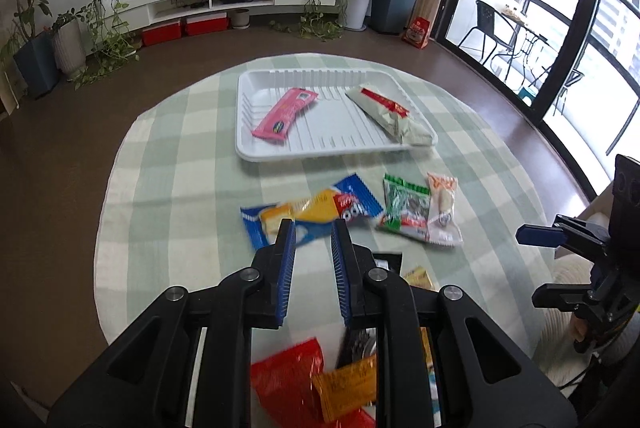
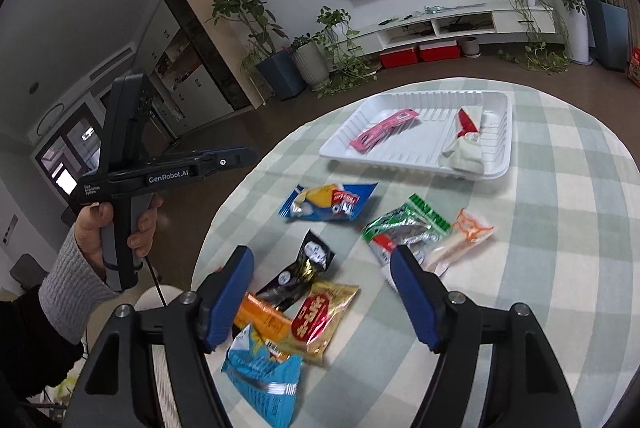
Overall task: Organize snacks
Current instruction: 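Move the right tool to the blue packet and close on it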
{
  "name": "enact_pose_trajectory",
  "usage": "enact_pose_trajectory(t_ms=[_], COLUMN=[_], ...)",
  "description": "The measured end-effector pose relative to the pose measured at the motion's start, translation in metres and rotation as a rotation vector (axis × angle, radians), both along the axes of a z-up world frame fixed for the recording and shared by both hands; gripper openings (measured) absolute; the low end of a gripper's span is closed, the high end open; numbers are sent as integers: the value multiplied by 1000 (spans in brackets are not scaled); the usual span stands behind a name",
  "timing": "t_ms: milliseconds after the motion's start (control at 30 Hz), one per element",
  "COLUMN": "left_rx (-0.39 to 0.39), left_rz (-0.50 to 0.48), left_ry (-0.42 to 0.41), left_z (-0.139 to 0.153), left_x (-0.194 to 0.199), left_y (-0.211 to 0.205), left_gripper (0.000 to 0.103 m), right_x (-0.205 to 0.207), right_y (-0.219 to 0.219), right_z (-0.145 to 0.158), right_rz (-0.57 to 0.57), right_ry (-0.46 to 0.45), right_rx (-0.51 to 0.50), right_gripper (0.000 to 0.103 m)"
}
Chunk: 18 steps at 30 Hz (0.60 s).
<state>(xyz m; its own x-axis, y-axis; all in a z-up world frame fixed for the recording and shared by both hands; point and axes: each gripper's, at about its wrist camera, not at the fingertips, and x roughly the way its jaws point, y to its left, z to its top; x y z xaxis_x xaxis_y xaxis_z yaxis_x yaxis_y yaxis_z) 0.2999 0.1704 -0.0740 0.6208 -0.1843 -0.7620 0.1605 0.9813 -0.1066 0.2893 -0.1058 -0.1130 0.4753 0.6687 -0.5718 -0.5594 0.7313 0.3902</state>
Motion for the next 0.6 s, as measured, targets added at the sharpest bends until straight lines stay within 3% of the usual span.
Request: enact_pose_trajectory(t_ms=[267,600], left_rx=[-10,-65], left_rz=[9,16], left_ry=[64,140], left_z=[-34,-61], left_x=[-79,-115], left_y=[6,9], left_gripper=[17,17], right_x=[-77,-125], right_y=[46,103], right_z=[-40,-48], right_rz=[119,265], right_ry=[-40,-427], right_rx=[-202,-582], right_gripper=[77,77])
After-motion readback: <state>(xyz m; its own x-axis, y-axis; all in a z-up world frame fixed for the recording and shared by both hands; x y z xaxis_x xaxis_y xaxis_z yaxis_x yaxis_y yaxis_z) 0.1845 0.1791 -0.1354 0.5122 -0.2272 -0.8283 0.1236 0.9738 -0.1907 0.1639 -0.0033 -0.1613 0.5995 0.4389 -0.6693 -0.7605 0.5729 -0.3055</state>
